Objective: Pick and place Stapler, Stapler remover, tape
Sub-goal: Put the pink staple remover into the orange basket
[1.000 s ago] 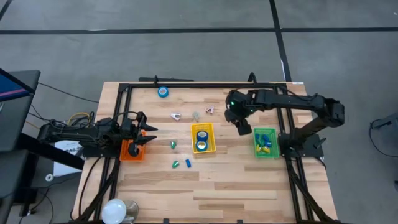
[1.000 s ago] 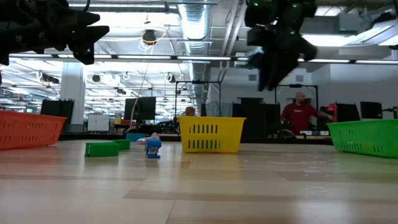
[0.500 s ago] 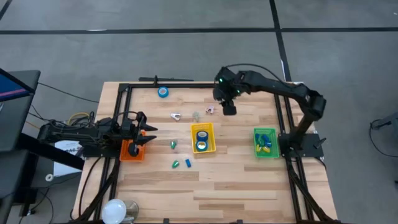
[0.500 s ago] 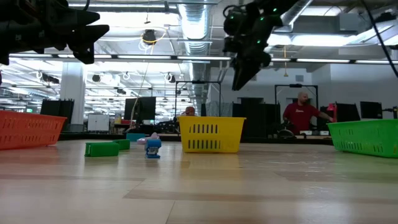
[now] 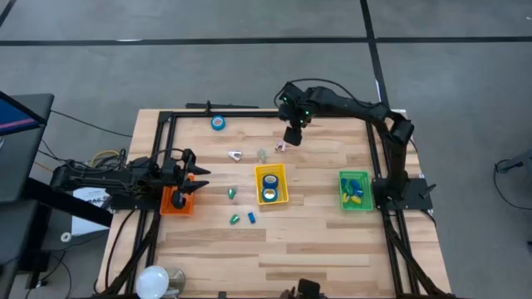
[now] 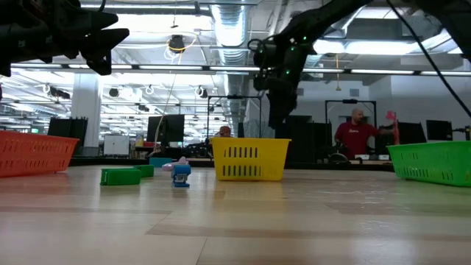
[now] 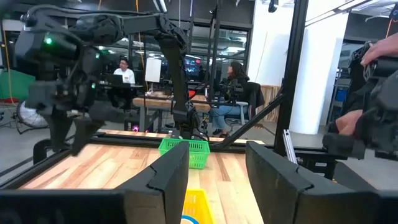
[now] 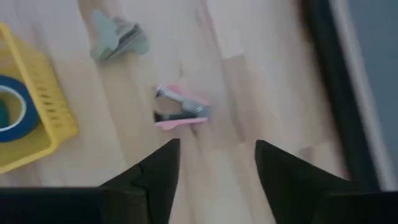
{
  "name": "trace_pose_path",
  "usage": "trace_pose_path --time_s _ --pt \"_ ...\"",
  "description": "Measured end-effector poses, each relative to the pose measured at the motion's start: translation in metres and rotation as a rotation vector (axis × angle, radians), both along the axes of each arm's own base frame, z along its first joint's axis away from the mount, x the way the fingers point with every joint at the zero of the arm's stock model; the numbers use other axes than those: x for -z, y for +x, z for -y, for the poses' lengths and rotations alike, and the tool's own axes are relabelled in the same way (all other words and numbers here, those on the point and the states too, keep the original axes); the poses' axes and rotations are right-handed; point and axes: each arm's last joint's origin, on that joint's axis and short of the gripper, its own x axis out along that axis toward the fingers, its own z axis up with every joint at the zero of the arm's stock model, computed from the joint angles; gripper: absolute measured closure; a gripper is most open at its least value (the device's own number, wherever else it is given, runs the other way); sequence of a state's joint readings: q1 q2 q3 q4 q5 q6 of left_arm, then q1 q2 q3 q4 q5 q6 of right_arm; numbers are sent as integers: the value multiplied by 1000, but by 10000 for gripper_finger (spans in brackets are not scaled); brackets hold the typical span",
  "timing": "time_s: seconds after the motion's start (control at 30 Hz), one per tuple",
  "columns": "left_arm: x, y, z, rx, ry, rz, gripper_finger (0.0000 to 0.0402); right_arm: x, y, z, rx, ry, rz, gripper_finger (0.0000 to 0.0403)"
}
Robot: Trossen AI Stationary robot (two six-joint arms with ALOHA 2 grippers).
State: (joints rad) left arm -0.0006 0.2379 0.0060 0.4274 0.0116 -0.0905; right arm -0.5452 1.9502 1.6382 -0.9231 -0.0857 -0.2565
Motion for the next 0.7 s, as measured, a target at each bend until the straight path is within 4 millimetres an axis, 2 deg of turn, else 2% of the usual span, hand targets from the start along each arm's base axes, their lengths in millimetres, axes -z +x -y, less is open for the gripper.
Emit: trace_pose_path --time_s 0.17,0.3,0.7 --pt "0 0 0 0 0 1 252 17 5 2 39 82 -19 145" --pt "0 0 0 0 0 1 252 26 8 2 77 109 -33 117" --pt "0 0 0 0 0 1 252 23 19 -2 22 81 44 88"
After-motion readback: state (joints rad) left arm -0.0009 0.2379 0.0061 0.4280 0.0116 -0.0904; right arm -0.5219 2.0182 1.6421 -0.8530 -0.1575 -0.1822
